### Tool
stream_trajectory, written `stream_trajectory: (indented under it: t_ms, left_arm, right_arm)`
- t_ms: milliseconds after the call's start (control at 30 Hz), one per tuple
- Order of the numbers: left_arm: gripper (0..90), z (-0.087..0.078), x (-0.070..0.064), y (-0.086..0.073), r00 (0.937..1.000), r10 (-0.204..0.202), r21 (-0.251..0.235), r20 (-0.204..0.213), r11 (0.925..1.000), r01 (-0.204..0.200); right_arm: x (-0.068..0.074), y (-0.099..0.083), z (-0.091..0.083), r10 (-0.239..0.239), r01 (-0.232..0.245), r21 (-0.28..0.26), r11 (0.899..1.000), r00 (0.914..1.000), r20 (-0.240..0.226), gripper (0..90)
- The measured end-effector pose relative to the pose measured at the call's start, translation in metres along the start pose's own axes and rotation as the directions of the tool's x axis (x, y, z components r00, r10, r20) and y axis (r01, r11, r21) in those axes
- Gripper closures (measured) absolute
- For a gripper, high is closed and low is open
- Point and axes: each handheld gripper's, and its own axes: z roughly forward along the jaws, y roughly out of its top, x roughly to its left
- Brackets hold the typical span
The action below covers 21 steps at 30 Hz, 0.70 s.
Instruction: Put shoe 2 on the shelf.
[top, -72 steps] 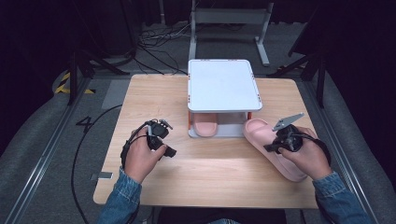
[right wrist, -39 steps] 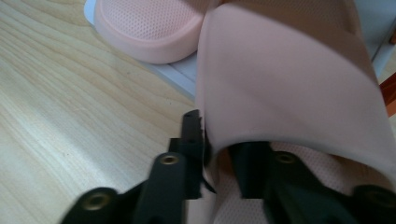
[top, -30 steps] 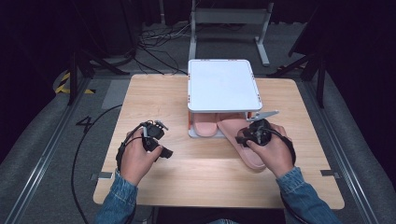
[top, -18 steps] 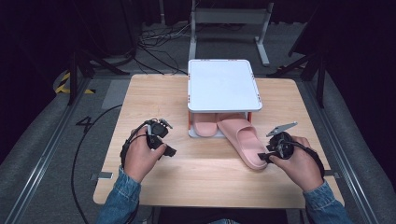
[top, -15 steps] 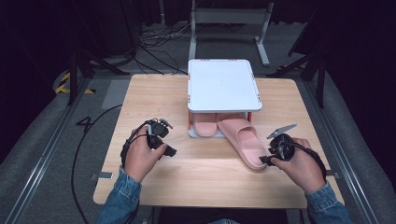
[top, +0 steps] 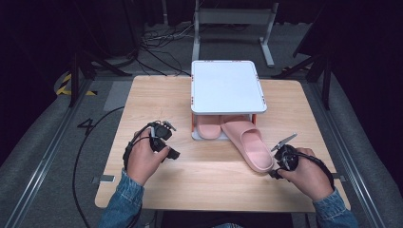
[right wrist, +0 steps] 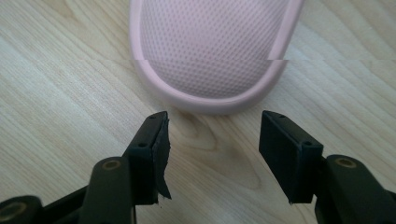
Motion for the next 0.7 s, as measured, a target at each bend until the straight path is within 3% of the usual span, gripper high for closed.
stream_trajectory:
  t_ms: [167, 400, 533, 700]
  left_arm:
    - [23.4, 0.0, 0.0, 0.0, 1.0, 0.0, 0.002, 0.0, 1.0, 0.0]
    - [24.1, -0.001, 0.001, -0.003, 0.9999, -0.013, 0.003, -0.004, 0.9999, 0.013]
    - [23.9, -0.002, 0.001, -0.006, 0.9998, -0.018, -0.001, -0.002, 0.9998, 0.018]
    - [23.8, -0.005, 0.002, -0.01, 0.9997, -0.023, -0.002, -0.005, 0.9997, 0.023]
  right_arm:
    - [0.003, 0.0, 0.009, -0.011, 0.011, 0.014, 1.0, 0.9999, 0.008, 52.4]
    - [0.007, 0.004, 0.014, 0.015, -0.015, 0.036, 0.999, 0.9999, 0.005, 65.1]
    - [0.013, 0.011, 0.013, 0.056, -0.056, -0.004, 0.998, 0.9963, -0.066, 58.6]
    - [0.026, 0.025, 0.018, 0.073, -0.077, -0.062, 0.995, 0.9944, -0.077, 53.7]
